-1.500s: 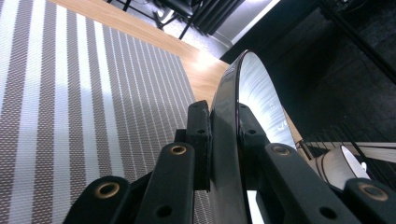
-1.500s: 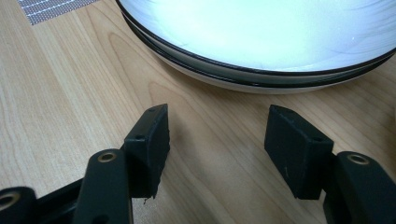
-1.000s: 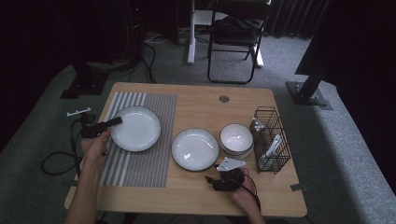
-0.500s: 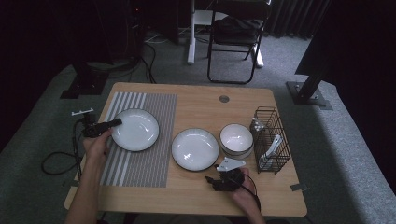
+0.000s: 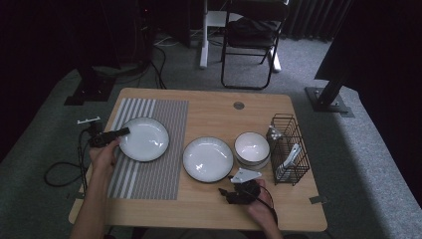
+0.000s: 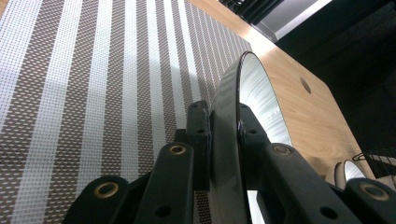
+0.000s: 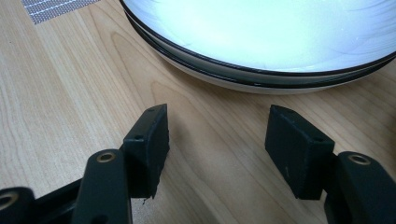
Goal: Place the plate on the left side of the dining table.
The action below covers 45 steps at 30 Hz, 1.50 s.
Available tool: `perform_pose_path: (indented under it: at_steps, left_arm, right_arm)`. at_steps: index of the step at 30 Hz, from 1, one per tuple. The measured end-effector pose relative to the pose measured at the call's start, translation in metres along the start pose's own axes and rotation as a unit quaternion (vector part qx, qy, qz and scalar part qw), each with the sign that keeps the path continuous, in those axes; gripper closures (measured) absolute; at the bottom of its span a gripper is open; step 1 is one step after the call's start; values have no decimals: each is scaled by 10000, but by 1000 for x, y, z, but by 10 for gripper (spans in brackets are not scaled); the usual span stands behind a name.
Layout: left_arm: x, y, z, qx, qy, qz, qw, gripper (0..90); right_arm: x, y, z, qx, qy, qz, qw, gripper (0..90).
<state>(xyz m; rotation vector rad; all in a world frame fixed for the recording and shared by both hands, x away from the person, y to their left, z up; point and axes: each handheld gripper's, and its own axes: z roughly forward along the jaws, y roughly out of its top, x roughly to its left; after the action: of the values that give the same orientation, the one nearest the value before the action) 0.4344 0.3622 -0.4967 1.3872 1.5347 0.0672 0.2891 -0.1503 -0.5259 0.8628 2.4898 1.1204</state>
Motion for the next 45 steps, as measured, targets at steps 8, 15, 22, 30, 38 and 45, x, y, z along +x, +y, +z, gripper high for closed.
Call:
perform_pose_path:
  at_steps: [8, 15, 22, 30, 38, 45]
  left_arm:
    - [8, -3, 5, 169, 260, 101, 9995, 831]
    - [10, -3, 4, 302, 833, 316, 9956, 843]
    - [6, -6, 6, 313, 1278, 603, 9895, 843]
    - [-9, -4, -2, 118, 1692, 1016, 9803, 846]
    - [-25, -3, -14, -288, 1665, 1187, 9784, 815]
    - [-47, -5, -23, -567, 1576, 1529, 9740, 778]
  right_arm:
    - [0, 0, 0, 0, -3, -2, 10000, 391]
    - [0, 0, 0, 0, -3, -2, 10000, 391]
    - [0, 0, 0, 1, -3, -2, 10000, 392]
    - [0, 0, 0, 0, 2, 0, 10000, 392]
    - [0, 0, 0, 0, 3, 0, 10000, 391]
    - [0, 0, 0, 1, 3, -1, 10000, 391]
